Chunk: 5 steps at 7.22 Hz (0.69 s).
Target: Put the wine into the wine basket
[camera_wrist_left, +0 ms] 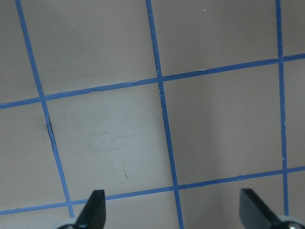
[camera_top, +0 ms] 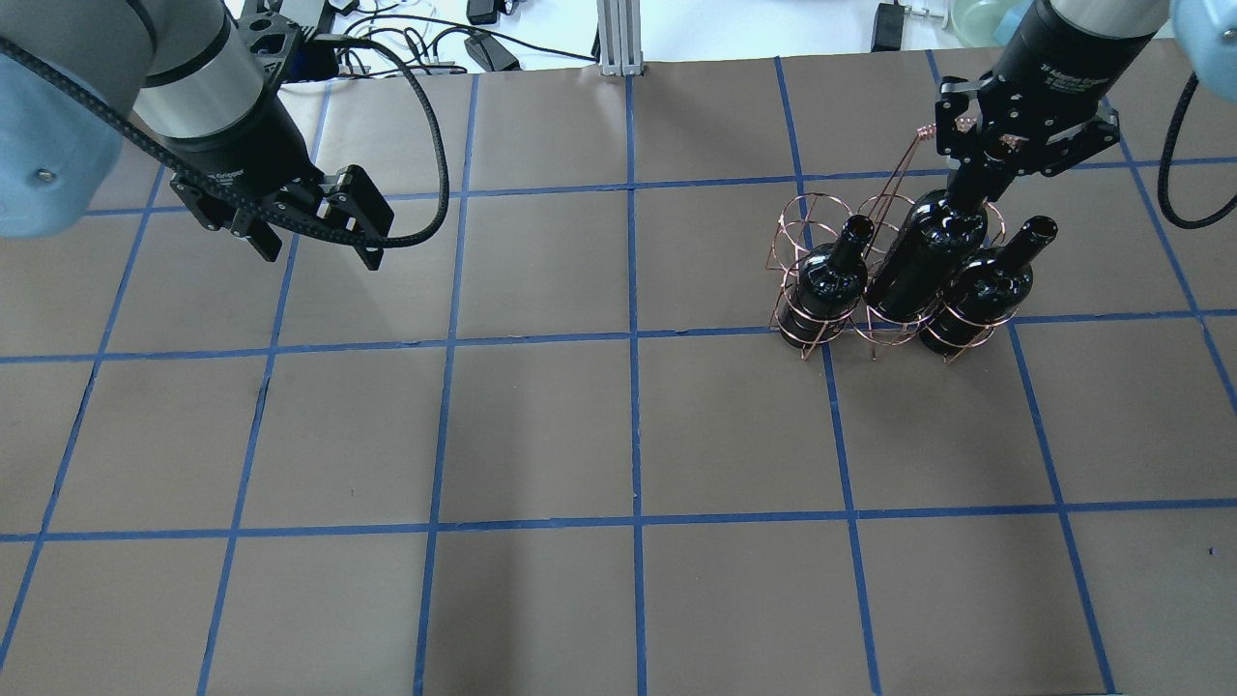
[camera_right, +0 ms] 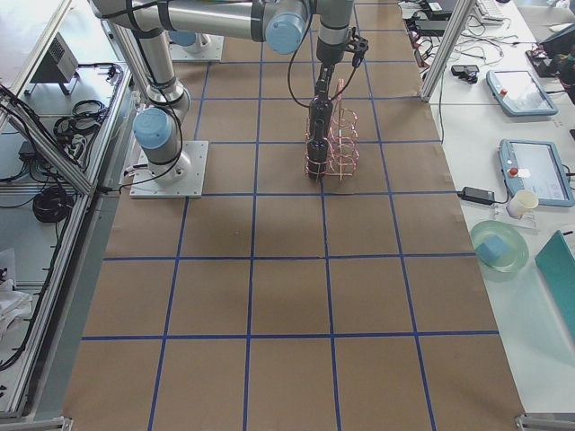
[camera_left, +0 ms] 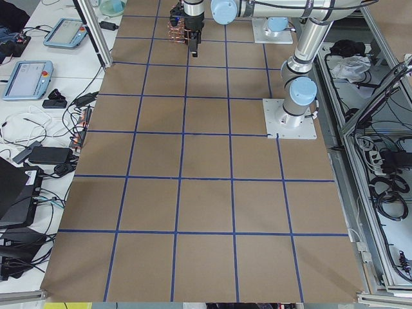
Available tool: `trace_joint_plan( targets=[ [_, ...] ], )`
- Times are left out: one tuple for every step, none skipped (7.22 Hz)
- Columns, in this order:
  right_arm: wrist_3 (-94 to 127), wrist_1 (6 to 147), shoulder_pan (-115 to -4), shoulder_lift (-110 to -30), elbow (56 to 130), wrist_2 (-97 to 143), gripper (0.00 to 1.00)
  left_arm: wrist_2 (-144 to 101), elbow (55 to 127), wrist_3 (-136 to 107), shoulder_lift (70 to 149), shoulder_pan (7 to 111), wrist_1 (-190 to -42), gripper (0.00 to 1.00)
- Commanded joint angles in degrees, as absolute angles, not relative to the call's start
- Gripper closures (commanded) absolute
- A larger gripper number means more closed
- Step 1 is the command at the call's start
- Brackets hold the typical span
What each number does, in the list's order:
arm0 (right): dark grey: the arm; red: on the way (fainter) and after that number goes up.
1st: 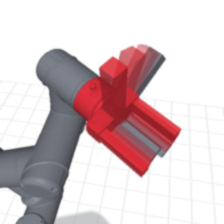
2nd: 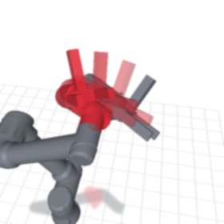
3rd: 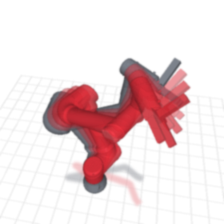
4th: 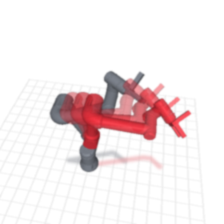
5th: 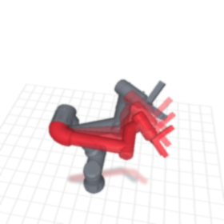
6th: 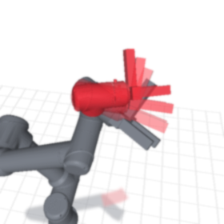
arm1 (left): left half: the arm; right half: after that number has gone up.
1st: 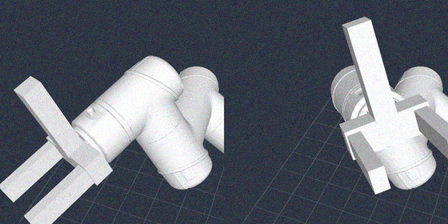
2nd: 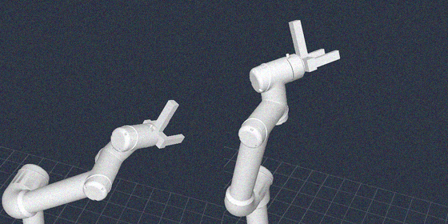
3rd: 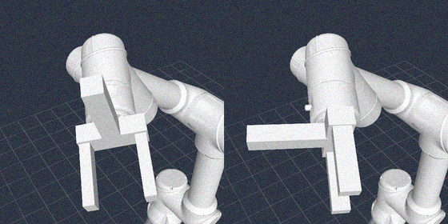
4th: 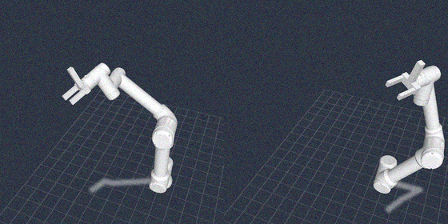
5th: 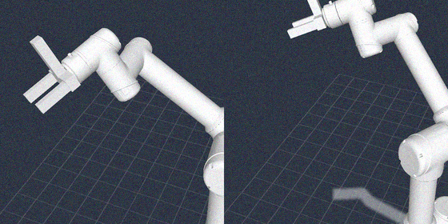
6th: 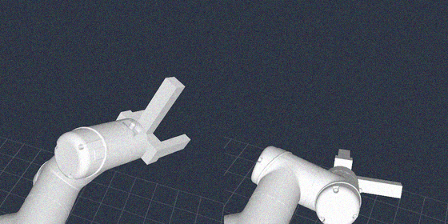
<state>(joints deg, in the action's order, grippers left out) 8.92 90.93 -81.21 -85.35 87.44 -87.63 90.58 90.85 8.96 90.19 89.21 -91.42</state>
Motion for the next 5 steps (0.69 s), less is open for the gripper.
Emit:
trace_joint_plan(
  targets=[
    [10.0, 91.1, -82.0, -85.3, 88.6, -87.6, 1.00, 90.7, 90.9, 9.0, 90.6, 89.2, -91.3, 0.00],
    [11.2, 91.6, -83.0, -84.7, 89.1, -87.6, 1.00, 90.5, 90.9, 9.0, 91.0, 89.2, -91.1, 0.00],
    [11.4, 93.6, -83.2, -84.3, 89.8, -87.7, 1.00, 90.5, 90.9, 9.1, 91.0, 89.2, -91.0, 0.00],
    [11.0, 94.4, -83.2, -83.4, 90.0, -87.8, 1.00, 90.5, 91.1, 9.1, 91.0, 89.2, -90.8, 0.00],
    [11.2, 94.4, -83.2, -83.2, 90.0, -87.9, 1.00, 90.5, 91.3, 9.1, 91.0, 89.2, -90.8, 0.00]
  ],
)
